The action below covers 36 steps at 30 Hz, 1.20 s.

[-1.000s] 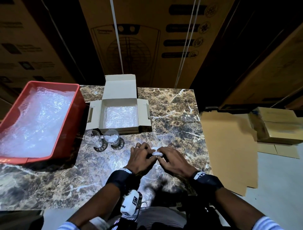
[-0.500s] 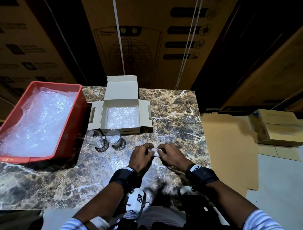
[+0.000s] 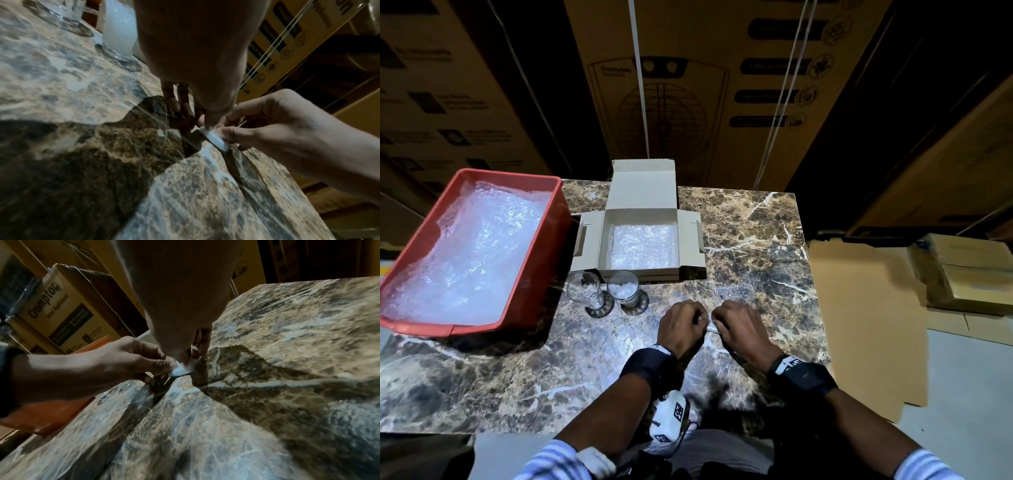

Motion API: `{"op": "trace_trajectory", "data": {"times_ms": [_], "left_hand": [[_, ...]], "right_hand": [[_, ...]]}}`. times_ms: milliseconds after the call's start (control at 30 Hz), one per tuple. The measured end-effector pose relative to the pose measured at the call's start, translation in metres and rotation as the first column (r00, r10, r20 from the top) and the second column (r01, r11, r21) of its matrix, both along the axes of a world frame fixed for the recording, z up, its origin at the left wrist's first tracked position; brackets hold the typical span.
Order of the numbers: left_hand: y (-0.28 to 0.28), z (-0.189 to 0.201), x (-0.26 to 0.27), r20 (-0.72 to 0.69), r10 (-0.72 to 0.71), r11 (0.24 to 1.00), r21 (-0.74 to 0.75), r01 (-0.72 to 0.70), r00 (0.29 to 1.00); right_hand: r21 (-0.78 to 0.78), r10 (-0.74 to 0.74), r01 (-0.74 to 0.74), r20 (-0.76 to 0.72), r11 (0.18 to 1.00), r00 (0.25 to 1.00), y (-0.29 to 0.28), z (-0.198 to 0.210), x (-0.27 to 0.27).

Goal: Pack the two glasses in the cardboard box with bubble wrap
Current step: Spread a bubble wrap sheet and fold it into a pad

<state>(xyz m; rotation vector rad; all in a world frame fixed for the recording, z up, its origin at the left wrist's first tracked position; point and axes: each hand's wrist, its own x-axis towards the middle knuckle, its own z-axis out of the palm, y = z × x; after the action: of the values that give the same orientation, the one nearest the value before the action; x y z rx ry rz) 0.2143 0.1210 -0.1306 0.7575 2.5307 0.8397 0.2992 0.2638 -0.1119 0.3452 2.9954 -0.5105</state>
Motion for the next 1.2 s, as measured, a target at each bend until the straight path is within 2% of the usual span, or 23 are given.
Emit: {"op": "trace_trajectory", "data": {"times_ms": [100,233,400,467,567,633,733,800,833,1000,1133,1200], "left_hand": [[-0.003,-0.004,-0.002,0.006,-0.045,0.999,0.007,0.045,0.999],[-0.011,-0.001,-0.005,0.072,-0.123,0.99,-0.059,0.127,0.99],[-0.017,0.0,-0.003,0.077,-0.151,0.98,-0.12,0.159,0.986],[-0.017,0.002,-0.001,0.088,-0.137,0.985,-0.091,0.145,0.987],[-0.017,0.011,0.001,0.139,-0.12,0.993,0.004,0.12,0.983],[-0.016,0.02,0.005,0.268,-0.075,0.988,0.15,0.035,0.961],[-0.014,0.031,0.011,0.546,0.057,0.919,0.298,-0.258,0.836],[-0.013,0.036,0.006,0.659,0.135,0.846,0.312,-0.432,0.74],[-0.013,0.039,0.002,0.679,0.152,0.823,0.316,-0.473,0.718],[-0.022,0.067,-0.016,0.658,0.133,0.746,0.426,-0.512,0.741],[-0.044,0.074,-0.033,0.61,0.137,0.735,0.466,-0.493,0.781],[-0.058,0.078,-0.041,0.583,0.129,0.742,0.48,-0.468,0.802]], "right_hand": [[-0.024,0.043,-0.043,-0.02,0.999,0.999,0.001,-0.003,0.004],[-0.062,0.101,-0.101,-0.014,0.993,0.995,0.0,-0.004,0.015],[-0.044,0.075,-0.074,0.005,0.996,0.997,0.002,-0.009,0.011],[-0.025,0.07,-0.07,-0.014,0.997,0.997,0.0,-0.009,0.009],[-0.097,-0.009,0.006,-0.036,0.995,0.999,-0.005,-0.004,0.007],[-0.2,-0.109,0.096,-0.051,0.975,0.993,-0.01,0.002,0.006],[-0.351,-0.222,0.186,-0.067,0.918,0.973,-0.018,0.009,0.002],[-0.442,-0.274,0.217,-0.067,0.87,0.96,-0.023,0.016,-0.003],[-0.486,-0.302,0.235,-0.063,0.842,0.951,-0.026,0.019,-0.005],[-0.694,-0.414,0.263,-0.055,0.67,0.909,-0.042,0.058,-0.018],[-0.89,-0.434,0.144,-0.066,0.432,0.898,-0.061,0.096,-0.028],[-0.907,-0.393,0.099,-0.077,0.409,0.916,-0.068,0.104,-0.036]]}}
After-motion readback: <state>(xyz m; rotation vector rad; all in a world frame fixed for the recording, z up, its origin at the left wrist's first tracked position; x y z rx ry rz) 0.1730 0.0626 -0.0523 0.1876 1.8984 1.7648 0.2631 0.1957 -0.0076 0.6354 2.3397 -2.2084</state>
